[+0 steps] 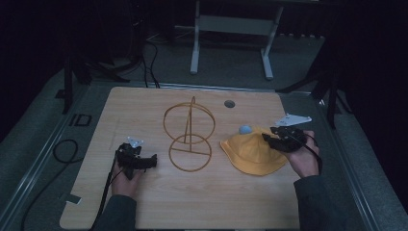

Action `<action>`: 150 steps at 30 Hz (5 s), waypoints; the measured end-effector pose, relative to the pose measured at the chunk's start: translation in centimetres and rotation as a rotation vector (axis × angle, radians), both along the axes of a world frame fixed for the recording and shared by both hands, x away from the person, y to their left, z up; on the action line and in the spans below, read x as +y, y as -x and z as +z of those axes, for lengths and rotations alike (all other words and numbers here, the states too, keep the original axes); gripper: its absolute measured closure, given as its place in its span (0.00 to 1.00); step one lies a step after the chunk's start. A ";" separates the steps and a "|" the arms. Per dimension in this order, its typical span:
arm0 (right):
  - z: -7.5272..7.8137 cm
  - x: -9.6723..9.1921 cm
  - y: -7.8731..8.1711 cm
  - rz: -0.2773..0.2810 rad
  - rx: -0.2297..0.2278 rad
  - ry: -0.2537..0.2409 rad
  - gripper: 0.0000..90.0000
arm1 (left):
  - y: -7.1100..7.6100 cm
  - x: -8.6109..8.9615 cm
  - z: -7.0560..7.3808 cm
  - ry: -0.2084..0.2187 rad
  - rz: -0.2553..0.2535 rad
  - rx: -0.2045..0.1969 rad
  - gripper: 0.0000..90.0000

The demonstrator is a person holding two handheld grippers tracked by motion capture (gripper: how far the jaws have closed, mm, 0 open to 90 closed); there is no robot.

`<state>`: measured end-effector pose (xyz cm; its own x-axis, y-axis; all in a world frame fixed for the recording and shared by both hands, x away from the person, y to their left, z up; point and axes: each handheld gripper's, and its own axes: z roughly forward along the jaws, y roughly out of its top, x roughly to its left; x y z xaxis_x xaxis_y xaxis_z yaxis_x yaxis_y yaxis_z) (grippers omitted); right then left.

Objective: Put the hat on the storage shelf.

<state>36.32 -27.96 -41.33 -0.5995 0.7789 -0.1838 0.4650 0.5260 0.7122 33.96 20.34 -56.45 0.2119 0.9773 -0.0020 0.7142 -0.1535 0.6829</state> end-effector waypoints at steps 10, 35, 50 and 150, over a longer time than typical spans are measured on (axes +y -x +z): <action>0.2 0.8 -1.3 0.067 0.052 0.058 0.62 | 0.0 0.0 0.0 0.000 0.000 0.001 0.00; 0.4 2.0 -4.4 0.166 0.245 0.264 0.66 | 0.0 0.0 0.0 -0.002 -0.003 0.002 0.00; 0.1 3.6 -5.8 0.218 0.338 0.399 0.80 | 0.0 0.0 0.0 0.000 -0.001 0.001 0.00; 14.6 6.2 -5.2 0.271 0.044 0.338 0.94 | 0.0 0.0 0.0 -0.005 -0.006 0.007 0.00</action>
